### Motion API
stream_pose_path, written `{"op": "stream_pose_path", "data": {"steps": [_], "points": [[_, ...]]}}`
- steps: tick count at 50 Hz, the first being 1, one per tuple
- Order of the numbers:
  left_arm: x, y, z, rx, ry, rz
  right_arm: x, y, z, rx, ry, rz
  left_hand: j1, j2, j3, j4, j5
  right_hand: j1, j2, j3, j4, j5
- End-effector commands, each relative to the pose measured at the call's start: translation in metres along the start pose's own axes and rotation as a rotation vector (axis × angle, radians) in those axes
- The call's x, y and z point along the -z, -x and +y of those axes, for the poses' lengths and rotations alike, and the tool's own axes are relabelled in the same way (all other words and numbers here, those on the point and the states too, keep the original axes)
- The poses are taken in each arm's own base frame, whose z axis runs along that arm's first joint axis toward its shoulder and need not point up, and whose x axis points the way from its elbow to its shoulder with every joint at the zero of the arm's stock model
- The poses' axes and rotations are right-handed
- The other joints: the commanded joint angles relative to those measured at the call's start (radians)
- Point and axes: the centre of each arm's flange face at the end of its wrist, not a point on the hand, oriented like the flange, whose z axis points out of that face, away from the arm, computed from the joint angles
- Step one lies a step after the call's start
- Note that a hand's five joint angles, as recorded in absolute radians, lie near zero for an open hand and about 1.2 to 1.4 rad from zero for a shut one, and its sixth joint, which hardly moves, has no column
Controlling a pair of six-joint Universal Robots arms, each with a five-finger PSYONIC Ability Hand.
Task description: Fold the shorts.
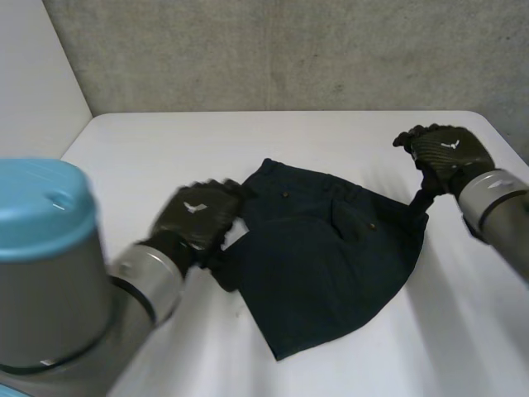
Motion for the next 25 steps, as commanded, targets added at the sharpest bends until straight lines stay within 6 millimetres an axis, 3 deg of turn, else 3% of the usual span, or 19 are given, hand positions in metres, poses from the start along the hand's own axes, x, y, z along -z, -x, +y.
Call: {"op": "stream_pose_path", "data": {"steps": [1,10,22,25], "points": [[-0.004,-0.047,0.036,-0.071,0.077,0.034,-0.015,-0.021,0.024,0.277,-0.005,-0.113,0.043,0.034,0.021,0.031,0.014,-0.026,-0.042,-0.039,-0.059,-0.064],[-0.01,-0.07,0.068,-0.114,0.118,0.043,-0.055,-0.023,0.081,0.38,0.055,-0.224,0.049,0.04,0.027,0.037,0.02,0.116,0.099,0.102,0.082,0.077],[-0.015,-0.076,0.086,-0.135,0.161,0.056,-0.085,-0.022,0.113,0.381,0.074,-0.249,0.093,0.084,0.071,0.081,0.064,0.206,0.19,0.193,0.173,0.168],[-0.015,-0.078,0.09,-0.141,0.17,0.061,-0.091,-0.022,0.118,0.398,0.071,-0.247,0.108,0.099,0.086,0.095,0.079,0.326,0.31,0.313,0.293,0.288]]}}
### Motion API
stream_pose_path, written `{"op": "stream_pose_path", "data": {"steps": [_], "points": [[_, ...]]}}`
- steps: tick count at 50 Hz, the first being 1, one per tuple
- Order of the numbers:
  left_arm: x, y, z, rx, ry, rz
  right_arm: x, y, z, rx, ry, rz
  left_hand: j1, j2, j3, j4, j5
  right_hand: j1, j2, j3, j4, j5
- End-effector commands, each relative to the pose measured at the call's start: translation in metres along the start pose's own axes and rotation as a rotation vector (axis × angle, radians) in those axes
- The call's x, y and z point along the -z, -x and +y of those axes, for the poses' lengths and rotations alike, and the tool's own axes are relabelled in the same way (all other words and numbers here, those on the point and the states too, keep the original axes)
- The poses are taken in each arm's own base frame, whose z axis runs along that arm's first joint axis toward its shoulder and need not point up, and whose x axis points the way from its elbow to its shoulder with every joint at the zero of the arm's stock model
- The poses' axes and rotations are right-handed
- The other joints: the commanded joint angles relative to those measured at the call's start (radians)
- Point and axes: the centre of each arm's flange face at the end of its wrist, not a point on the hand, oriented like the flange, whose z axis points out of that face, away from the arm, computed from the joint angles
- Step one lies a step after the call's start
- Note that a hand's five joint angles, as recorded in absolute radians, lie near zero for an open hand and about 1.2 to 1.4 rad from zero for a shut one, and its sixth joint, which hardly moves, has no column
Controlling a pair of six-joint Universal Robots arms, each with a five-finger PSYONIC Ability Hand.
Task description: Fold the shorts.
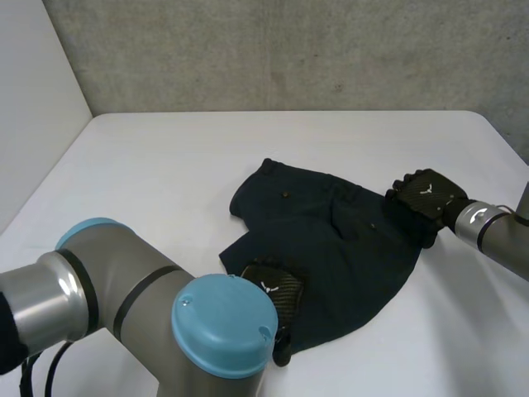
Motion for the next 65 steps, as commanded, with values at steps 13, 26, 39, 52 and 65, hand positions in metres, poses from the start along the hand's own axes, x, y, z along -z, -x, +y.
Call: {"op": "stream_pose_path", "data": {"steps": [13,26,39,52,65], "points": [[-0.011,-0.01,0.022,-0.034,0.046,0.013,-0.02,0.0,0.002,0.021,-0.071,-0.029,0.316,0.312,0.318,0.317,0.31,1.123,1.08,1.074,1.075,1.085],[-0.022,-0.012,0.022,-0.035,0.033,-0.002,0.001,-0.004,-0.02,-0.085,-0.091,-0.018,0.475,0.471,0.477,0.476,0.469,1.123,1.08,1.074,1.075,1.085],[-0.037,-0.017,0.023,-0.031,0.022,0.005,0.014,0.004,-0.025,-0.102,-0.073,-0.027,0.657,0.653,0.659,0.658,0.651,1.123,1.08,1.074,1.075,1.085],[-0.017,0.037,-0.065,0.081,-0.192,-0.111,0.036,-0.007,-0.044,-0.128,-0.03,0.018,1.179,1.175,1.181,1.181,1.173,1.123,1.08,1.074,1.075,1.085],[0.099,0.156,-0.212,0.118,-0.684,-0.358,0.158,-0.074,-0.189,-0.157,-0.31,0.267,1.179,1.175,1.181,1.181,1.173,1.123,1.08,1.074,1.075,1.085]]}}
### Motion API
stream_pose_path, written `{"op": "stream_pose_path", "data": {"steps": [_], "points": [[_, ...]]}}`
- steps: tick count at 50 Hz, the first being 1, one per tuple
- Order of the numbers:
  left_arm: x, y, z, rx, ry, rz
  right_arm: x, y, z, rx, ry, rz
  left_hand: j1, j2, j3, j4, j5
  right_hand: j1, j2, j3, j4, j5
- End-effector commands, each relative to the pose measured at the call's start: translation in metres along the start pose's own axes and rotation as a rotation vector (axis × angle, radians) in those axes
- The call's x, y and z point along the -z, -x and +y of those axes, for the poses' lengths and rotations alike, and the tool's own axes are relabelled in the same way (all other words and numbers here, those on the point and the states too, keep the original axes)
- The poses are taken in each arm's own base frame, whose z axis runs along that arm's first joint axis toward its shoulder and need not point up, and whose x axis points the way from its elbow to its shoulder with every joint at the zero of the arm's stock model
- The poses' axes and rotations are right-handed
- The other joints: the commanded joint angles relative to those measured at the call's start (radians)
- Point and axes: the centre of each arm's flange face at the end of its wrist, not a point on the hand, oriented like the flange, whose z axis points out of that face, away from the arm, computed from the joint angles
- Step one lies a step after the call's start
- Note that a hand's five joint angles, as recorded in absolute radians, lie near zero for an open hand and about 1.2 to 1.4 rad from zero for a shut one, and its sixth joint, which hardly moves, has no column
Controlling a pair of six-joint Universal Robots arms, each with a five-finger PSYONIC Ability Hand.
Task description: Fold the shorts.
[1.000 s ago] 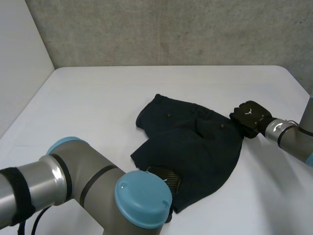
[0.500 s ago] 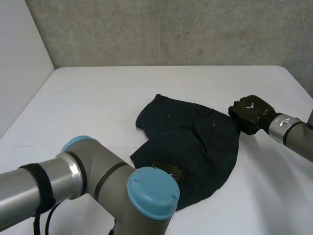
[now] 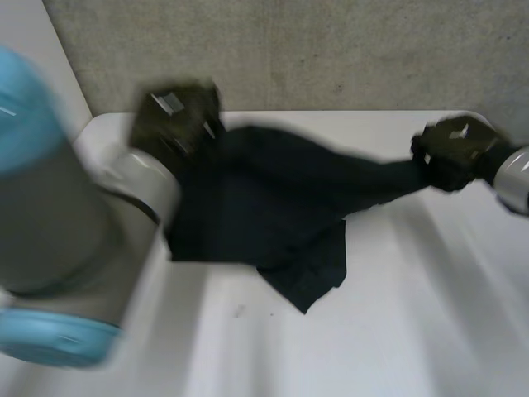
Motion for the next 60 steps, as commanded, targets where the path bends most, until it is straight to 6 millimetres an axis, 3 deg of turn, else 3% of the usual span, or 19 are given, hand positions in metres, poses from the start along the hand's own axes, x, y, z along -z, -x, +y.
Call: {"op": "stream_pose_path", "data": {"steps": [1,3,4,7,12,17,20,24,25,26,32,36,40,42,48,50,51,57,60], "points": [[0.036,0.052,-0.111,0.014,-0.309,-0.068,0.077,-0.033,-0.116,0.0,-0.279,0.174,0.278,0.202,0.21,0.192,0.249,0.465,0.226,0.217,0.208,0.257],[0.046,0.057,-0.129,0.025,-0.365,-0.081,0.103,-0.04,-0.148,0.0,-0.383,0.225,0.278,0.202,0.21,0.192,0.249,0.465,0.226,0.217,0.208,0.257],[0.056,0.06,-0.146,0.035,-0.42,-0.088,0.112,-0.043,-0.157,-0.001,-0.414,0.242,0.278,0.202,0.21,0.192,0.249,0.465,0.226,0.217,0.208,0.257],[0.069,0.064,-0.167,0.05,-0.492,-0.096,0.139,-0.047,-0.186,-0.016,-0.52,0.277,0.278,0.202,0.21,0.192,0.249,0.465,0.226,0.217,0.208,0.257],[0.093,0.071,-0.201,0.077,-0.595,-0.108,0.162,-0.049,-0.214,-0.031,-0.613,0.292,0.278,0.202,0.21,0.192,0.249,0.465,0.226,0.217,0.208,0.257],[0.097,0.071,-0.201,0.089,-0.581,-0.102,0.17,-0.046,-0.222,-0.038,-0.619,0.276,0.278,0.202,0.21,0.192,0.249,0.465,0.226,0.217,0.208,0.257],[0.089,0.07,-0.189,0.094,-0.54,-0.099,0.165,-0.046,-0.218,-0.05,-0.604,0.27,0.278,0.202,0.21,0.192,0.249,0.465,0.226,0.217,0.208,0.257],[0.066,0.071,-0.162,0.074,-0.444,-0.111,0.14,-0.039,-0.202,-0.098,-0.543,0.21,0.278,0.202,0.21,0.192,0.249,0.465,0.226,0.217,0.208,0.257],[0.057,0.072,-0.153,0.067,-0.416,-0.116,0.121,-0.034,-0.19,-0.121,-0.501,0.168,0.278,0.202,0.21,0.192,0.249,0.465,0.226,0.217,0.208,0.257],[0.038,0.076,-0.136,0.056,-0.358,-0.139,0.111,-0.031,-0.185,-0.132,-0.481,0.145,0.278,0.202,0.21,0.192,0.249,0.465,0.226,0.217,0.208,0.257],[-0.023,0.093,-0.079,0.028,-0.192,-0.2,0.04,-0.009,-0.136,-0.162,-0.302,0.058,0.278,0.202,0.21,0.192,0.249,0.465,0.226,0.217,0.208,0.257],[-0.079,0.092,-0.026,0.012,-0.11,-0.203,-0.013,0.007,-0.084,-0.101,-0.136,0.056,0.278,0.202,0.21,0.192,0.249,0.465,0.226,0.217,0.208,0.257],[-0.117,0.088,0.015,-0.002,-0.047,-0.192,-0.056,0.018,-0.056,-0.034,-0.112,0.092,0.278,0.202,0.21,0.192,0.249,0.465,0.226,0.217,0.208,0.257],[-0.14,0.089,0.037,-0.008,-0.032,-0.199,-0.072,0.024,-0.052,-0.023,-0.145,0.114,0.278,0.202,0.21,0.192,0.249,0.465,0.226,0.217,0.208,0.257],[-0.186,0.095,0.051,-0.001,-0.136,-0.22,-0.119,0.012,-0.051,0.04,-0.383,0.352,0.278,0.202,0.21,0.192,0.249,0.465,0.226,0.217,0.208,0.257],[-0.197,0.095,0.047,0.002,-0.198,-0.215,-0.127,0.009,-0.051,0.053,-0.445,0.397,-0.598,-0.675,-0.667,-0.685,-0.628,-0.109,-0.348,-0.357,-0.366,-0.317],[-0.201,0.095,0.043,0.002,-0.232,-0.208,-0.132,0.011,-0.049,0.066,-0.479,0.403,-0.943,-1.02,-1.012,-1.03,-0.973,-0.757,-0.995,-1.005,-1.014,-0.965],[-0.197,0.084,0.038,0.001,-0.242,-0.167,-0.132,0.021,-0.041,0.055,-0.413,0.366,-0.943,-1.02,-1.012,-1.03,-0.973,-0.757,-0.995,-1.005,-1.014,-0.965],[-0.184,0.08,0.033,0.002,-0.213,-0.158,-0.113,0.025,-0.047,0.035,-0.352,0.334,-0.943,-1.02,-1.012,-1.03,-0.973,-0.757,-0.995,-1.005,-1.014,-0.965]]}}
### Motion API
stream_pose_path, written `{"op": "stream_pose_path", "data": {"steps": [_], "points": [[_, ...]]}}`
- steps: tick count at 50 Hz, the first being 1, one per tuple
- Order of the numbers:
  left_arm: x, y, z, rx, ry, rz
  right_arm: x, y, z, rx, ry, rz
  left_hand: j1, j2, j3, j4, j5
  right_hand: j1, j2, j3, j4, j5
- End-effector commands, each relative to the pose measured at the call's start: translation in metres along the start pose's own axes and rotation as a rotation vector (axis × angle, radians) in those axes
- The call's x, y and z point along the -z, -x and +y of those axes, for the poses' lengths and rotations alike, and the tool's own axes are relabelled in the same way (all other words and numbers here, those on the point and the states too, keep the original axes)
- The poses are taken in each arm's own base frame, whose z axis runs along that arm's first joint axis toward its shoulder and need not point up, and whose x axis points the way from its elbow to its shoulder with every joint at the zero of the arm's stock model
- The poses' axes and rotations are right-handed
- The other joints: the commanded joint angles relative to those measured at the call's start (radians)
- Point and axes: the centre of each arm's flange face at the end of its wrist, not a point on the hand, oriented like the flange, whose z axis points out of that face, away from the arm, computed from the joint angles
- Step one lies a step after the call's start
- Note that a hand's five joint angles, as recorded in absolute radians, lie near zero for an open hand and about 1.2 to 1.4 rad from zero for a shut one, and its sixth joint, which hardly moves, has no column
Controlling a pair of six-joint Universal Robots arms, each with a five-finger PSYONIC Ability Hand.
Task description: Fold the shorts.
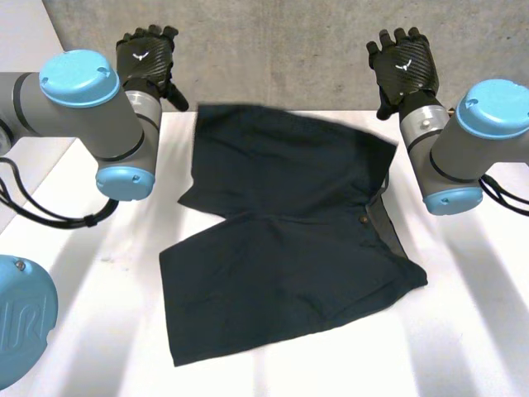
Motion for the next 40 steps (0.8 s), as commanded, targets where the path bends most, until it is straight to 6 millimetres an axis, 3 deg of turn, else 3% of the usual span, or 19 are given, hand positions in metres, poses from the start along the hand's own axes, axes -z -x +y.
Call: {"op": "stream_pose_path", "data": {"steps": [1,5,6,9,10,11,14,15,18,19,23,27,30,35,39,40], "points": [[0.02,-0.007,-0.018,0.001,0.031,0.032,0.024,-0.001,-0.016,-0.022,0.122,-0.064,-0.014,-0.036,-0.043,-0.034,-0.046,-0.027,-0.043,-0.04,-0.059,-0.066],[0.054,-0.002,-0.025,-0.016,0.123,0.05,0.053,-0.01,-0.029,-0.027,0.229,-0.119,-0.014,-0.036,-0.043,-0.034,-0.046,-0.027,-0.043,-0.04,-0.059,-0.066],[0.063,-0.001,-0.025,-0.018,0.147,0.056,0.067,-0.008,-0.032,-0.034,0.276,-0.16,-0.01,-0.032,-0.039,-0.03,-0.042,-0.027,-0.043,-0.04,-0.059,-0.066],[0.102,0.003,-0.021,-0.034,0.247,0.073,0.092,-0.003,-0.034,-0.05,0.351,-0.237,0.031,0.009,0.002,0.011,-0.001,-0.027,-0.043,-0.04,-0.059,-0.066],[0.113,0.003,-0.019,-0.036,0.271,0.08,0.109,0.0,-0.032,-0.062,0.407,-0.297,0.031,0.009,0.002,0.011,-0.001,-0.027,-0.043,-0.04,-0.059,-0.066],[0.137,0.003,-0.013,-0.042,0.326,0.095,0.117,0.003,-0.03,-0.071,0.431,-0.328,0.043,0.021,0.014,0.023,0.01,-0.027,-0.043,-0.04,-0.059,-0.066],[0.174,0.0,-0.005,-0.055,0.405,0.131,0.147,0.005,-0.017,-0.101,0.522,-0.423,0.087,0.065,0.058,0.067,0.054,-0.027,-0.043,-0.04,-0.059,-0.066],[0.199,-0.003,-0.001,-0.063,0.447,0.16,0.153,0.005,-0.015,-0.104,0.535,-0.442,0.09,0.068,0.061,0.07,0.057,-0.027,-0.043,-0.04,-0.059,-0.066],[0.234,-0.008,0.004,-0.075,0.505,0.207,0.177,0.005,-0.009,-0.106,0.562,-0.508,0.11,0.088,0.081,0.09,0.078,-0.027,-0.043,-0.04,-0.059,-0.066],[0.254,-0.011,0.007,-0.082,0.536,0.238,0.183,0.005,-0.006,-0.107,0.57,-0.525,0.177,0.155,0.148,0.157,0.145,-0.027,-0.043,-0.04,-0.059,-0.066],[0.296,-0.015,0.022,-0.109,0.63,0.305,0.207,0.008,0.009,-0.104,0.617,-0.601,0.257,0.235,0.228,0.237,0.225,0.051,0.035,0.038,0.018,0.012],[0.32,-0.017,0.032,-0.127,0.691,0.345,0.221,0.01,0.02,-0.093,0.645,-0.625,0.243,0.22,0.214,0.222,0.21,0.098,0.082,0.085,0.065,0.059],[0.326,-0.018,0.037,-0.136,0.715,0.358,0.224,0.009,0.029,-0.084,0.631,-0.597,0.222,0.2,0.193,0.202,0.19,0.124,0.108,0.111,0.092,0.085],[0.331,-0.02,0.047,-0.149,0.747,0.369,0.22,0.007,0.038,-0.037,0.574,-0.544,0.228,0.206,0.199,0.208,0.195,0.368,0.351,0.354,0.335,0.328],[0.331,-0.022,0.052,-0.152,0.757,0.373,0.216,0.006,0.04,-0.034,0.551,-0.525,0.231,0.209,0.202,0.211,0.198,0.775,0.759,0.762,0.743,0.736],[0.331,-0.022,0.053,-0.152,0.755,0.375,0.216,0.007,0.041,-0.037,0.55,-0.529,0.231,0.209,0.202,0.211,0.198,1.017,1.001,1.004,0.985,0.978]]}}
